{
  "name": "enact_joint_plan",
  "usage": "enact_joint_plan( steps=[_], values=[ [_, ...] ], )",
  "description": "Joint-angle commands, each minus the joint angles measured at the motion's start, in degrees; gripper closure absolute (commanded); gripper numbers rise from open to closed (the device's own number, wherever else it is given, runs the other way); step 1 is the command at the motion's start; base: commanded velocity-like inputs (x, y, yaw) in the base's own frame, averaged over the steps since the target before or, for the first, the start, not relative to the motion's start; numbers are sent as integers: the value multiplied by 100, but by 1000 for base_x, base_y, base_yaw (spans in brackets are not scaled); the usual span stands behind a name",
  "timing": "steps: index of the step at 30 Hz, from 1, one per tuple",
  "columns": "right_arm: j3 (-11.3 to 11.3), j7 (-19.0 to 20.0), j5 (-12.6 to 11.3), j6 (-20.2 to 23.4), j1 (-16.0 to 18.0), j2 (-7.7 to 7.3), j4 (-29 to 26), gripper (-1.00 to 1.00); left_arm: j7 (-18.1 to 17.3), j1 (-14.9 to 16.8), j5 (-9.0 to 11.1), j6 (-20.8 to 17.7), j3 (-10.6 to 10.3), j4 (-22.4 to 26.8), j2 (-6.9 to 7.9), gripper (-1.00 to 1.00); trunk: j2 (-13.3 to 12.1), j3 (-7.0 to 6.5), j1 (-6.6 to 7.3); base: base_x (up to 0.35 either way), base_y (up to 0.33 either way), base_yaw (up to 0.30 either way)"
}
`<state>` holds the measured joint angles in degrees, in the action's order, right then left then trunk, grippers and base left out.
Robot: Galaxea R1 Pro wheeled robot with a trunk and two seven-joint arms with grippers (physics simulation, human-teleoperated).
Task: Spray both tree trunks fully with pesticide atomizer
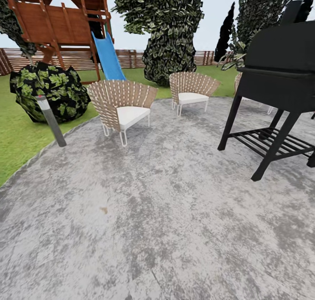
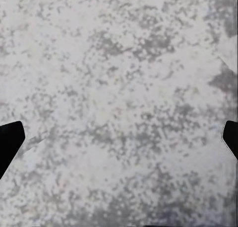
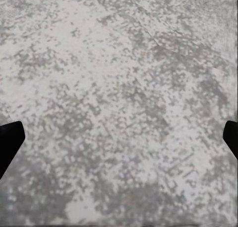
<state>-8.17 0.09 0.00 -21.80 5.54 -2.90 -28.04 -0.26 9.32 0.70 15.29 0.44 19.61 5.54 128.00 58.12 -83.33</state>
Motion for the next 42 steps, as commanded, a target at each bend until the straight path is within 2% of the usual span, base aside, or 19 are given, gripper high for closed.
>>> enact_joint_plan(
  steps=[1, 16, 42],
  values=[
    [0, 0, 0, 0, 0, 0, 0, -100, 0, 0, 0, 0, 0, 0, 0, -100, 0, 6, 0, 5, 0, -227],
    [-3, 0, -1, 0, 0, 0, 2, -100, 0, 0, 0, 0, 0, -22, 8, -100, 0, 93, 0, 1, 0, -234],
    [-9, 0, -9, 0, 0, 0, 1, -100, 0, 0, -2, 0, 0, -25, 9, -100, 0, 98, 0, 1, 0, -291]
  ],
)
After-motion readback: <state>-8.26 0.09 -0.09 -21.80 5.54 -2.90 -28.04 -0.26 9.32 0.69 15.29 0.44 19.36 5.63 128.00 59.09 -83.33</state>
